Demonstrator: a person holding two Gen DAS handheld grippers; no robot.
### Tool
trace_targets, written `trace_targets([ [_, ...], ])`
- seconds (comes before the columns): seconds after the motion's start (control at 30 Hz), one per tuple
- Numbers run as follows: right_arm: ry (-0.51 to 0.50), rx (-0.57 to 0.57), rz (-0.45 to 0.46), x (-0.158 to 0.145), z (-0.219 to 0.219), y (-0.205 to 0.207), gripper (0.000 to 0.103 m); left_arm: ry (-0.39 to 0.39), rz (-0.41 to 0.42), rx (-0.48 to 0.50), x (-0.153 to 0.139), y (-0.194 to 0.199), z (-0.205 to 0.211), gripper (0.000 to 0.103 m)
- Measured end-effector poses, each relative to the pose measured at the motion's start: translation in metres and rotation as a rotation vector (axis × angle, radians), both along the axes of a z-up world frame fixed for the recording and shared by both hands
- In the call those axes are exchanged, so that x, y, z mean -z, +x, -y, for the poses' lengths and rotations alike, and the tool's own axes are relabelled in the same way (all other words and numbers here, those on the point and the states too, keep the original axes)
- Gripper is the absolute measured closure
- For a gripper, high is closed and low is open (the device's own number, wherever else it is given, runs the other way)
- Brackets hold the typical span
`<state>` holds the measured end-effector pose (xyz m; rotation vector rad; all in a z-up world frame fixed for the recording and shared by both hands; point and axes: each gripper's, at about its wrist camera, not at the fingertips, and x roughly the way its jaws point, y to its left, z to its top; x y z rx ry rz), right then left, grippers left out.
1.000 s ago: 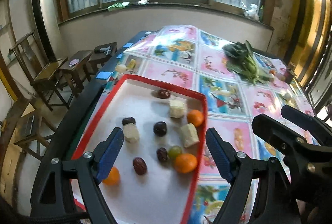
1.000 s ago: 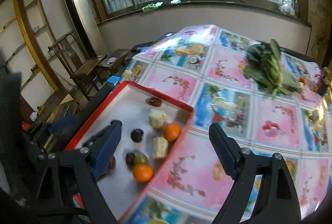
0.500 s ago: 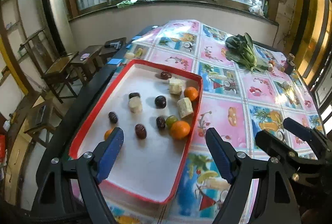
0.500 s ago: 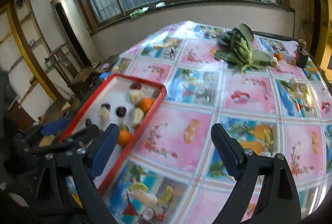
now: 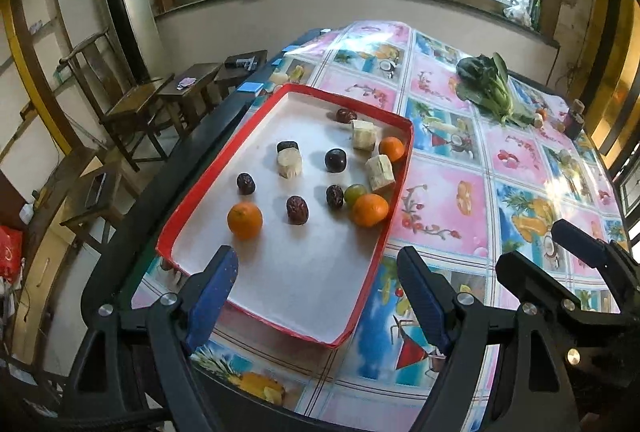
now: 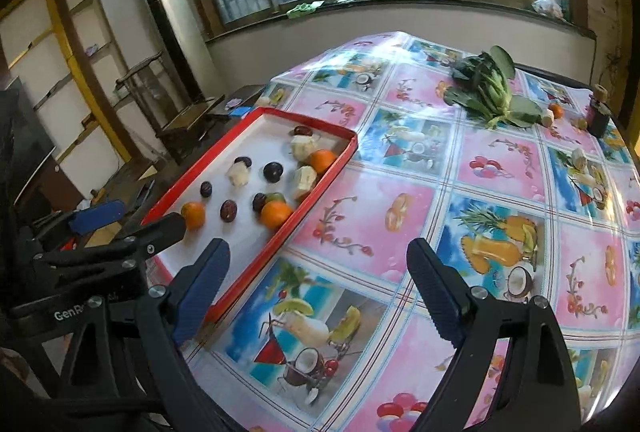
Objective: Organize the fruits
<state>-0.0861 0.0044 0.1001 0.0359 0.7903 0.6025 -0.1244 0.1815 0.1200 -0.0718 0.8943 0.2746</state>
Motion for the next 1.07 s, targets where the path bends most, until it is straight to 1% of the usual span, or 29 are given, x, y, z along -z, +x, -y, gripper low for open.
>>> trace_targets([
  [0.17,-0.003,-0.001,0.003,0.001,0.000,-0.001,0.013,-0.019,-0.027,0.000,0.004,0.004,-0.003,0.021],
  [0.2,-0.006,0.001,0.004,0.001,0.000,-0.001,0.013,-0.021,-0.037,-0.003,0.005,0.005,-0.004,0.020],
  [0.33,-0.008,0.010,-0.005,0.005,0.002,0.003,0.013,-0.007,-0.059,-0.033,0.009,0.006,-0.007,0.010],
  [0.37,-0.009,0.012,-0.008,0.005,0.002,0.004,0.013,0.004,-0.063,-0.043,0.009,0.007,-0.007,0.004],
  [0.4,-0.009,0.013,-0.011,0.006,0.001,0.004,0.013,0.015,-0.061,-0.047,0.008,0.006,-0.007,0.001],
  [0.43,-0.009,0.014,-0.011,0.006,0.002,0.004,0.013,0.037,-0.052,-0.051,0.007,0.006,-0.006,0.001],
  [0.5,-0.015,0.012,-0.009,0.007,0.000,0.005,0.013,0.055,-0.057,-0.056,0.006,0.006,-0.005,0.001],
  [0.67,-0.016,0.015,-0.025,0.010,0.000,0.009,0.013,0.080,-0.060,-0.050,0.006,0.008,-0.004,0.001],
  [0.7,-0.015,0.016,-0.026,0.011,-0.001,0.009,0.013,0.075,-0.063,-0.051,0.006,0.009,-0.004,0.001],
  [0.83,-0.019,0.015,-0.023,0.011,-0.005,0.011,0.013,0.005,-0.072,-0.051,0.008,0.012,-0.012,0.001],
  [1.07,-0.022,0.020,-0.023,0.012,-0.005,0.013,0.013,0.007,-0.069,-0.034,0.008,0.014,-0.011,0.001],
])
